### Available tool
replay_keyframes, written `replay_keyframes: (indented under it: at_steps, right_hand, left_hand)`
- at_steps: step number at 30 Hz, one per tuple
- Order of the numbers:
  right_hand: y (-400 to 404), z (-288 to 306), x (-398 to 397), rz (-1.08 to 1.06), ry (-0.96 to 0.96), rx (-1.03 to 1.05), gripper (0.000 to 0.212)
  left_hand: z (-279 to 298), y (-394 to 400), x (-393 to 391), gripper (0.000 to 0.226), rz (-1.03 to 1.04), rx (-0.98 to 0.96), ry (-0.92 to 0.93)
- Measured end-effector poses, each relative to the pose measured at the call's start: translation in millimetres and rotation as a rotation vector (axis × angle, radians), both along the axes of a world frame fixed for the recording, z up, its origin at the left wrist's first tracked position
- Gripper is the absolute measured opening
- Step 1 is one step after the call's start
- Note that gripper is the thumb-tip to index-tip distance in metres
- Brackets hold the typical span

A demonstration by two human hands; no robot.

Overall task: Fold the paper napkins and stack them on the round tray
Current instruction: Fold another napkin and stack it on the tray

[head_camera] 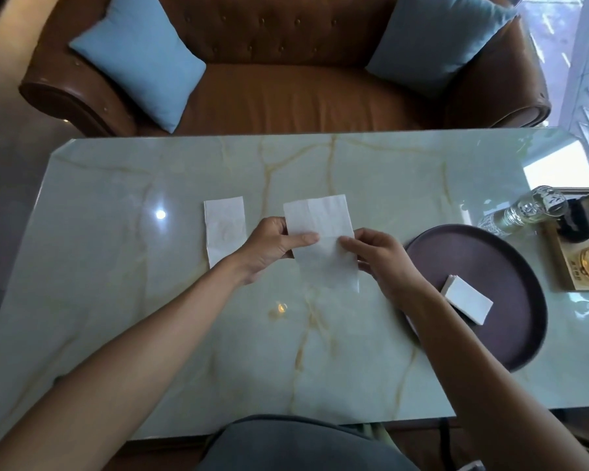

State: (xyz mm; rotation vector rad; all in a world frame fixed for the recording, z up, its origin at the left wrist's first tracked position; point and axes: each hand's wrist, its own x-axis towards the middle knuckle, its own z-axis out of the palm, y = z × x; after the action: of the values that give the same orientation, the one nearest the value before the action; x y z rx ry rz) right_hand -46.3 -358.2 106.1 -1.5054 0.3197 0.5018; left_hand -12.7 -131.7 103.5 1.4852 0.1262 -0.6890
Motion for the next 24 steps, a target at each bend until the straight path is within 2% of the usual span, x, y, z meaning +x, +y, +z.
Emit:
replay_keyframes:
  at_steps: [7,12,15,17,20,24]
  right_hand:
    - [-0.6,-0.5,-0.4,-0.082,-0.043,-0.025,0.016]
    - [-0.2,-3.9,0.3,-0.095,-0.117,-0.123,0.014]
    - [3.6,-5.5,1.4,-0.114,-0.186,-0.192,0.004]
    - [7.2,-5.1,1.7,-0.102,-0.221,-0.225,0.006]
    - [10.5,-3.7,-0.8,-0.119,-0.251,-0.280,0.025]
    - [11.9,-0.4,-4.0,-0.095,-0.338,-0.243,0.052]
  left_hand:
    - [-7.0,4.0,-7.2,0.031,0.157,0.003,-0.001]
    - [-3.9,1.0,-7.7,0.045,0.267,0.037,-0.071]
    - [-1.7,-0.1,-9.9,0.063,0.211,0.076,-0.177]
    - [-0.1,-1.1,-11.2,0.071,0.146,0.094,-0.241]
    - [4.1,-2.3,-11.4,0.054,0.110,0.160,-0.314]
    - [1.0,0.5,-10.5,0.032,0.086,0.288,-0.350]
